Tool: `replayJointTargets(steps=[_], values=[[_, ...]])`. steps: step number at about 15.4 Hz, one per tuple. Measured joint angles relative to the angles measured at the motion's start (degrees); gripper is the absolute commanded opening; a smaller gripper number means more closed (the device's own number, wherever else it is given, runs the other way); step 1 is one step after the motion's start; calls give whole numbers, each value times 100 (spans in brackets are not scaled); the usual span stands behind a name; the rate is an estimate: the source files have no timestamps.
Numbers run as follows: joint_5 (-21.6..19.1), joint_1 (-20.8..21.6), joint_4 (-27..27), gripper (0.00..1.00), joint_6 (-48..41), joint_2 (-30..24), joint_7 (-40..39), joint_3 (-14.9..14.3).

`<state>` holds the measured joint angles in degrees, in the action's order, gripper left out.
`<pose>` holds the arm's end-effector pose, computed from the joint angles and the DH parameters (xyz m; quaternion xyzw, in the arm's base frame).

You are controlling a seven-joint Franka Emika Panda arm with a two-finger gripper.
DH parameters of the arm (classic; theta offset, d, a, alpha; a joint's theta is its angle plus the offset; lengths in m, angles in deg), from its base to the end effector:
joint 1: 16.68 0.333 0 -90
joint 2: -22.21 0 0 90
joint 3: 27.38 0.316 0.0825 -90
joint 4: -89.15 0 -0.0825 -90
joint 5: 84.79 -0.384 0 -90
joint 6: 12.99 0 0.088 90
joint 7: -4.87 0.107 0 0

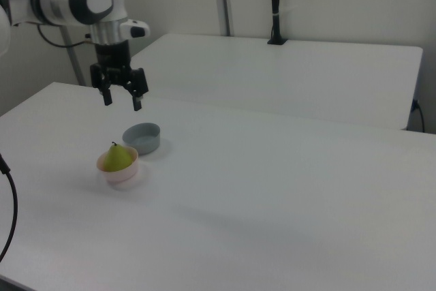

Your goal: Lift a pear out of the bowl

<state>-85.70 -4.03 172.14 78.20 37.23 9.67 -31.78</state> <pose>0.6203 0.0972 0.5287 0.9978 0.0301 -0.0585 0.0088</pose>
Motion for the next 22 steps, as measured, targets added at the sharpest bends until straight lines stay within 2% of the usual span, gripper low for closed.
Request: replayJointTargets(steps=[3,13,16,22], values=[[0,382,7,100,310,240,12,3],[0,841,35,100,422,1200,2,7],[0,1027,41,94,528,1525,2,8],[2,983,105,94,882,1696,-177,-34]])
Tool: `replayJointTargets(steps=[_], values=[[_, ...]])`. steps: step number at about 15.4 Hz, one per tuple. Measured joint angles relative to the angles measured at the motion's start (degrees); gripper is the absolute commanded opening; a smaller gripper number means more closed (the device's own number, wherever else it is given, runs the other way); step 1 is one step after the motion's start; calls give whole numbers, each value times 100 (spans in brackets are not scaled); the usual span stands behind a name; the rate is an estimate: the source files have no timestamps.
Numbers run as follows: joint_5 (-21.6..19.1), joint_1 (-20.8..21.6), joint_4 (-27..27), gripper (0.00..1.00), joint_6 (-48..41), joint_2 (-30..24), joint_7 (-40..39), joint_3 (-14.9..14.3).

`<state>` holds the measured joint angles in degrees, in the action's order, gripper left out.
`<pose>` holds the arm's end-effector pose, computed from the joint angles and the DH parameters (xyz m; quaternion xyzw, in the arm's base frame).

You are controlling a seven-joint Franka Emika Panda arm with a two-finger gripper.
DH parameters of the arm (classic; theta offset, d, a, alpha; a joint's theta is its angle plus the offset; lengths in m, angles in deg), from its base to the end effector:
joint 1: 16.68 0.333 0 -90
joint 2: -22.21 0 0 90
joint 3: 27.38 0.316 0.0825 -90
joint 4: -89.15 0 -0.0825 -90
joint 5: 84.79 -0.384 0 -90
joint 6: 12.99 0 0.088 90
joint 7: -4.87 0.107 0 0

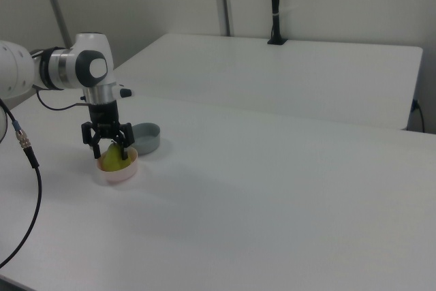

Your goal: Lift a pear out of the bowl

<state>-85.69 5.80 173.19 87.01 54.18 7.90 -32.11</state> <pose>0.6385 0.2149 0.3370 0.9820 0.1276 -0.1333 0.0397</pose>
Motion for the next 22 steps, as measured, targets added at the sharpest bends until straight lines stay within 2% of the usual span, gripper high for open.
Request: replayJointTargets(steps=[1,4,5,6,8,11,15,22], values=[[0,-30,0,93,1,0,-36,-5],[30,-73,20,83,2,1,-71,-6],[30,-69,30,70,27,3,-71,-6],[30,-68,52,51,112,5,-71,-6],[30,-69,88,50,258,-10,-70,-8],[30,-70,86,41,273,-9,-70,-16],[30,-140,67,41,274,-40,-68,-53],[30,-272,37,42,-144,-796,-89,-60]])
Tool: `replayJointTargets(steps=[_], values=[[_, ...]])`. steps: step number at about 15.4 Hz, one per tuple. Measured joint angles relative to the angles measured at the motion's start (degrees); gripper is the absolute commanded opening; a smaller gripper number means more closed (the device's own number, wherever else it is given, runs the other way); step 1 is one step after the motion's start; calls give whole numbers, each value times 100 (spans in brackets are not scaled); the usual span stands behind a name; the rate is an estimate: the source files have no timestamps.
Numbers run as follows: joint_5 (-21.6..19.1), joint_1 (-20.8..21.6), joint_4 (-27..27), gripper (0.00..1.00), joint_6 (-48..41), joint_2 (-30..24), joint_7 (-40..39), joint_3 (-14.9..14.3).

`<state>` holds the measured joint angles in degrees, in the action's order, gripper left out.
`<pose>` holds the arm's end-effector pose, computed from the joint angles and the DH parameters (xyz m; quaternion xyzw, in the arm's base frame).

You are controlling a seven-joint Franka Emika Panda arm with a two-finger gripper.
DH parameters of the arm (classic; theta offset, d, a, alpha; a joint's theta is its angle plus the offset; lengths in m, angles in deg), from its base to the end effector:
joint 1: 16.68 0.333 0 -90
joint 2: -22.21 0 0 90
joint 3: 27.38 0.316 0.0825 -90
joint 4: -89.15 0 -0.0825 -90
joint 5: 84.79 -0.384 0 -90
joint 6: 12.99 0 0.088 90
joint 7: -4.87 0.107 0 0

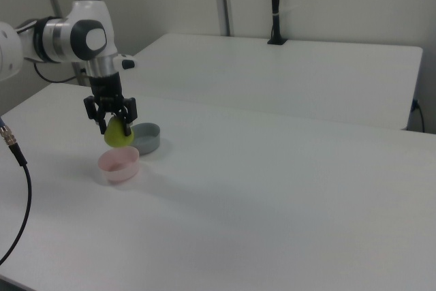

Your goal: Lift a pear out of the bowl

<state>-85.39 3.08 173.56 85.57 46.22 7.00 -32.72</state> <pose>0.6392 0.1745 0.4255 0.9904 0.1078 -0.0821 0.0262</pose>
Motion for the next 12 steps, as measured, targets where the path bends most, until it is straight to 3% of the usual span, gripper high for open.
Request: replayJointTargets(steps=[5,12], values=[[11,-434,19,42,-95,-113,-148,-16],[68,-1633,31,48,-64,-66,-1033,-62]])
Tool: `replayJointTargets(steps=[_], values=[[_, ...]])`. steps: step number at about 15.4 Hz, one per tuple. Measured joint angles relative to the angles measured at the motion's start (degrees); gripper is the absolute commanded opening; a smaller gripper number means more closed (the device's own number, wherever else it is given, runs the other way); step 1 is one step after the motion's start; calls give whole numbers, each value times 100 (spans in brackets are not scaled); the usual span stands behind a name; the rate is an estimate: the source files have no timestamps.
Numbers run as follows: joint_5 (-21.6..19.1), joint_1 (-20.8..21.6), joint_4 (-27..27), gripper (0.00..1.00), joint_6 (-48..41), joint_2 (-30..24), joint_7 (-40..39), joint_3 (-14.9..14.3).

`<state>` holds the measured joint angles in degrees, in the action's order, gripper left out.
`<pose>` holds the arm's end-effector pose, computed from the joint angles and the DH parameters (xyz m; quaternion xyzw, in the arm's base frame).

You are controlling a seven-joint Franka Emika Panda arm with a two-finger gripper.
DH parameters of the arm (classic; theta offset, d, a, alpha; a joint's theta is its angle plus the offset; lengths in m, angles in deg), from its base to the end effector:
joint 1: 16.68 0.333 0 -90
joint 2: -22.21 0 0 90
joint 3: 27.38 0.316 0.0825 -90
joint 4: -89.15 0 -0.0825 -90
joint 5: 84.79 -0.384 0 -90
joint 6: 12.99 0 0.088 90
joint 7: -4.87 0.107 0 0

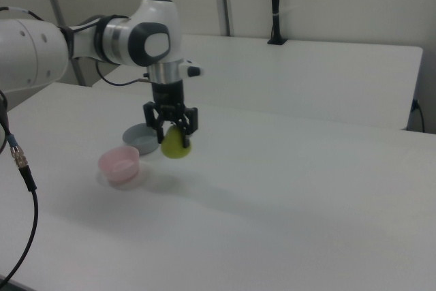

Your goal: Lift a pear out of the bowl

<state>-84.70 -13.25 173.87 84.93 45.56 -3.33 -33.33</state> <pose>0.6589 -0.0196 0.4301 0.9946 0.0519 -0.0890 0.0133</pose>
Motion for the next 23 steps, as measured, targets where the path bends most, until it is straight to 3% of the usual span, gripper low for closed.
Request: replayJointTargets(steps=[9,10,13,14,20,23], values=[[251,-234,53,55,748,705,-53,1],[252,-238,54,59,803,760,-53,1],[272,-242,49,97,918,878,-53,1],[274,-245,38,100,919,877,-53,1],[276,-309,-20,100,919,841,-48,-1],[276,-356,-87,100,818,527,99,-8]])
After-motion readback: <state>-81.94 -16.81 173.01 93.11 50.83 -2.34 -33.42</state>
